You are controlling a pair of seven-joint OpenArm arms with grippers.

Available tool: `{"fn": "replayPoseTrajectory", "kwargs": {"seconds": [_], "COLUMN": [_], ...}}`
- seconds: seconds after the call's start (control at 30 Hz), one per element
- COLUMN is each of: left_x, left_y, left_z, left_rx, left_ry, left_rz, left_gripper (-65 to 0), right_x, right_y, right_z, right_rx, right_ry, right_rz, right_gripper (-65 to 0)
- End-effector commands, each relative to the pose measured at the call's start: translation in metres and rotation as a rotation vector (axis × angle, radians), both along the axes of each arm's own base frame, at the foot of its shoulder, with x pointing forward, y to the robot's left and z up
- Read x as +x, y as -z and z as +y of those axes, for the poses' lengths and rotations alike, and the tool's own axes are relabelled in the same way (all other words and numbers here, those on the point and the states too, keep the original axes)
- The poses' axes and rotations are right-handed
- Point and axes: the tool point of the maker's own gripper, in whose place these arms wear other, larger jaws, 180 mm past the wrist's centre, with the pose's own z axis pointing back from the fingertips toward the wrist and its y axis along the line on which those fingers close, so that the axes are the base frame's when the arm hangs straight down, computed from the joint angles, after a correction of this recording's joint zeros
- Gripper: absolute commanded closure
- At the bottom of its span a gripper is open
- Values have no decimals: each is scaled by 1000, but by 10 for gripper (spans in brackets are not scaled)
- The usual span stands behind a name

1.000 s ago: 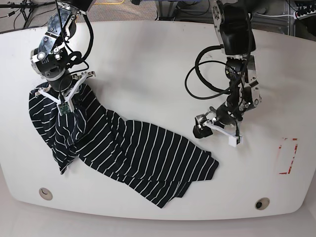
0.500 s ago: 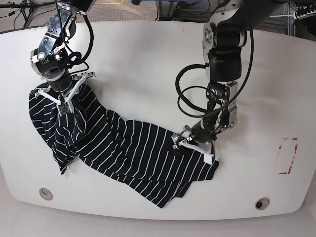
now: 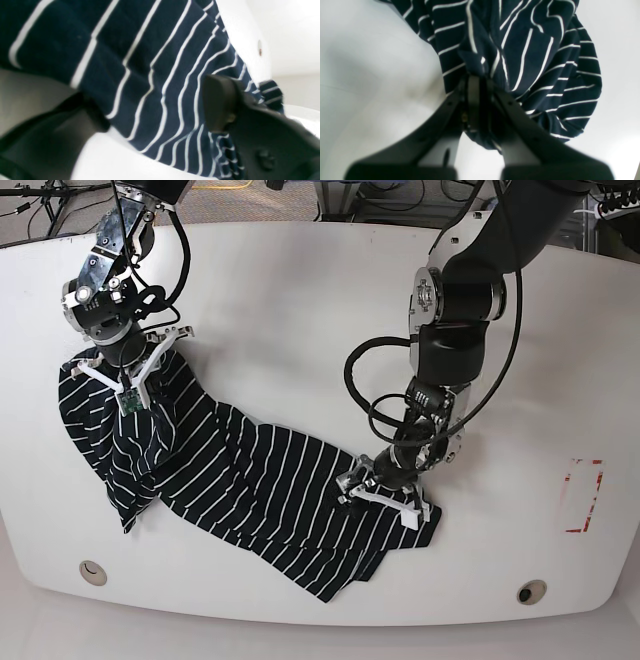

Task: Fold the T-shirt properly
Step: 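Pull the grasped fabric with the left gripper to spread the shirt, then drag the shirt edge with the left gripper away from the right gripper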

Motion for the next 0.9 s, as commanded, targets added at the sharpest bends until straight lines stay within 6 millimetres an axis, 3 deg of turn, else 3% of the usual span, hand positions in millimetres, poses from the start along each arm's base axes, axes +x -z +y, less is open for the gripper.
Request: {"fn": "replayPoseTrajectory", "kwargs": {"seconds": [0.0,0.13,0.17,0.33,0.43,0.6,0.87], "left_x": [-7,-7,-7,-15,-14,-23,-64], "left_y": [9,10,10,17,10,-3,-36], "left_z": [-1,0,0,1,6,29,79], "left_rx": [24,27,28,29,33,64,176], "left_ry": [15,13,12,9,0,4,24], "left_rz": [52,53,54,63,29,-12,-93], "left_gripper": [-306,-24,0,0,0,0,0], "right_x": [8,8,8,8,8,8,8], "right_y": [-14,-14,-14,-14,-14,-14,-13], "right_z": [-1,0,0,0,0,0,-1], "right_rx": [1,3,3,3,3,3,-1], "right_ry": [-4,-5,-5,-5,-5,-5,-4], "right_rz": [-52,-53,-53,-53,-54,-54,-51], "right_gripper": [0,0,0,0,0,0,0]}}
